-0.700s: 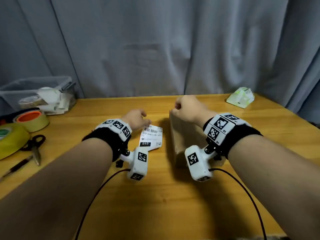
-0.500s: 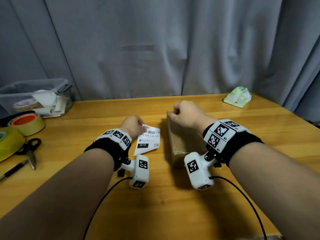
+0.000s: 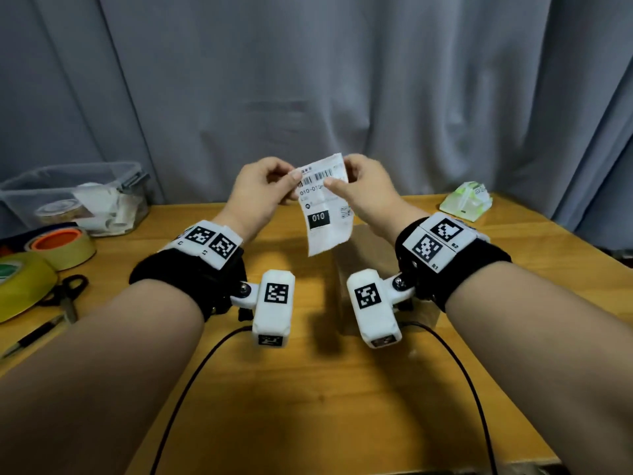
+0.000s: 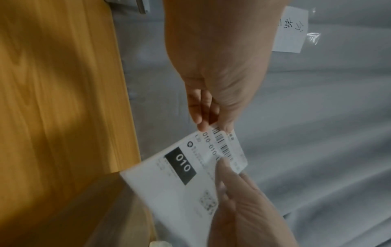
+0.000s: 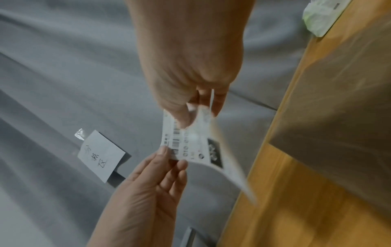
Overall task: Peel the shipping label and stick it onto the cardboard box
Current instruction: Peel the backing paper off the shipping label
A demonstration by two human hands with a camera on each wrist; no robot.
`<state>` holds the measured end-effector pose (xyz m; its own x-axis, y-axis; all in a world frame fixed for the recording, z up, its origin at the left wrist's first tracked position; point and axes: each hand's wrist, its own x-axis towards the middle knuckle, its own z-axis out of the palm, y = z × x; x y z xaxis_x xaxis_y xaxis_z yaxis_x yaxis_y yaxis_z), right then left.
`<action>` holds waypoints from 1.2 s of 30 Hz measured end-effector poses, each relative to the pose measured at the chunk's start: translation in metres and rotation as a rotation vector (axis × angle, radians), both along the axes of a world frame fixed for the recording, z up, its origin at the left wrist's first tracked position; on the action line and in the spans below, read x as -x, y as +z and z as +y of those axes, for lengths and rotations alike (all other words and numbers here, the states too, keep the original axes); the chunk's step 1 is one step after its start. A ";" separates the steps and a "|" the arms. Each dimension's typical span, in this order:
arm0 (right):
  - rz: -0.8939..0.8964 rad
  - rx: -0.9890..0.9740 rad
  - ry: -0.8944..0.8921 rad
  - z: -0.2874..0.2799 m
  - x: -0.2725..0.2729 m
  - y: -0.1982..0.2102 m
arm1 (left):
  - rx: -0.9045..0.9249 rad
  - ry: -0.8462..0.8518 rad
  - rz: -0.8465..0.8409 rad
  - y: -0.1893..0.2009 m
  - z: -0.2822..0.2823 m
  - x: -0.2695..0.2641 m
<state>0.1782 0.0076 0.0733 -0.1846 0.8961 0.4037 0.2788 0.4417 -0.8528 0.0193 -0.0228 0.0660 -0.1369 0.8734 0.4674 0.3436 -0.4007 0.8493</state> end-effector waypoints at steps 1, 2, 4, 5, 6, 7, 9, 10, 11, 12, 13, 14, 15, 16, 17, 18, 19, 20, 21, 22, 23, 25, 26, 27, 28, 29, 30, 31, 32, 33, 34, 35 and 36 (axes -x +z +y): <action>-0.007 -0.028 -0.021 0.001 0.000 0.001 | -0.003 -0.012 0.006 -0.001 -0.001 -0.002; -0.015 -0.049 -0.040 0.001 0.000 0.002 | -0.009 -0.006 0.029 -0.001 -0.002 -0.004; -0.055 -0.068 -0.060 0.001 -0.002 0.000 | -0.017 0.014 0.113 0.000 -0.004 -0.004; -0.102 -0.081 -0.065 0.001 -0.003 -0.001 | -0.013 0.007 0.144 0.002 -0.005 -0.005; -0.165 -0.106 -0.065 0.000 -0.004 -0.003 | -0.005 -0.014 0.158 0.004 -0.006 -0.006; -0.225 -0.132 -0.060 -0.002 -0.006 -0.005 | 0.007 -0.039 0.172 0.007 -0.008 -0.007; -0.317 -0.172 -0.022 -0.005 -0.009 -0.008 | 0.038 -0.080 0.246 0.011 -0.009 -0.012; -0.364 -0.192 -0.002 -0.007 -0.010 -0.009 | 0.058 -0.089 0.301 0.013 -0.010 -0.015; -0.403 -0.202 0.018 -0.007 -0.011 -0.009 | 0.077 -0.088 0.348 0.014 -0.010 -0.017; -0.419 -0.204 0.039 -0.008 -0.012 -0.009 | 0.092 -0.081 0.375 0.015 -0.009 -0.019; -0.421 -0.197 0.058 -0.008 -0.013 -0.008 | 0.106 -0.074 0.387 0.015 -0.009 -0.021; -0.417 -0.190 0.078 -0.009 -0.015 -0.007 | 0.118 -0.074 0.392 0.016 -0.010 -0.022; -0.414 -0.178 0.090 -0.010 -0.017 -0.005 | 0.126 -0.077 0.396 0.016 -0.011 -0.023; -0.408 -0.166 0.099 -0.010 -0.019 -0.005 | 0.130 -0.084 0.397 0.017 -0.011 -0.024; -0.387 -0.155 0.103 -0.011 -0.020 -0.005 | 0.133 -0.092 0.393 0.017 -0.012 -0.024; -0.343 -0.145 0.101 -0.011 -0.021 -0.005 | 0.138 -0.101 0.385 0.017 -0.013 -0.025; -0.278 -0.140 0.090 -0.012 -0.022 -0.005 | 0.146 -0.111 0.382 0.017 -0.014 -0.025; -0.216 -0.146 0.067 -0.012 -0.022 -0.004 | 0.155 -0.121 0.386 0.016 -0.015 -0.026; -0.175 -0.165 0.035 -0.011 -0.022 -0.003 | 0.162 -0.130 0.393 0.015 -0.016 -0.027; -0.163 -0.194 -0.002 -0.010 -0.022 -0.002 | 0.164 -0.136 0.396 0.013 -0.017 -0.028; -0.167 -0.224 -0.035 -0.008 -0.022 0.000 | 0.161 -0.137 0.391 0.012 -0.018 -0.029; -0.209 -0.280 -0.102 -0.008 -0.020 0.003 | 0.142 -0.101 0.333 0.010 -0.017 -0.031; -0.239 -0.302 -0.125 -0.009 -0.020 0.003 | 0.130 -0.071 0.286 0.010 -0.016 -0.031; -0.279 -0.322 -0.133 -0.009 -0.019 0.002 | 0.116 -0.042 0.238 0.010 -0.015 -0.030; -0.333 -0.336 -0.129 -0.011 -0.017 0.001 | 0.107 -0.029 0.192 0.011 -0.015 -0.029; -0.383 -0.346 -0.120 -0.013 -0.016 0.000 | 0.103 -0.036 0.148 0.011 -0.015 -0.028; -0.424 -0.358 -0.121 -0.013 -0.016 -0.002 | 0.107 -0.059 0.115 0.011 -0.015 -0.027; -0.457 -0.377 -0.141 -0.012 -0.016 -0.003 | 0.117 -0.092 0.094 0.011 -0.015 -0.026; -0.495 -0.395 -0.178 -0.012 -0.016 -0.004 | 0.133 -0.126 0.078 0.011 -0.016 -0.026; -0.539 -0.407 -0.227 -0.012 -0.016 -0.005 | 0.152 -0.154 0.064 0.010 -0.018 -0.026; -0.583 -0.408 -0.265 -0.012 -0.016 -0.005 | 0.170 -0.171 0.059 0.010 -0.019 -0.026; -0.620 -0.403 -0.295 -0.013 -0.015 -0.005 | 0.185 -0.176 0.065 0.010 -0.020 -0.027; -0.648 -0.398 -0.311 -0.014 -0.014 -0.004 | 0.196 -0.172 0.073 0.010 -0.021 -0.027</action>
<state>0.1924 -0.0065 0.0694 -0.2570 0.7569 0.6009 0.8218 0.4983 -0.2762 0.0467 -0.0436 0.0756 0.0494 0.9556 0.2906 0.3480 -0.2892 0.8918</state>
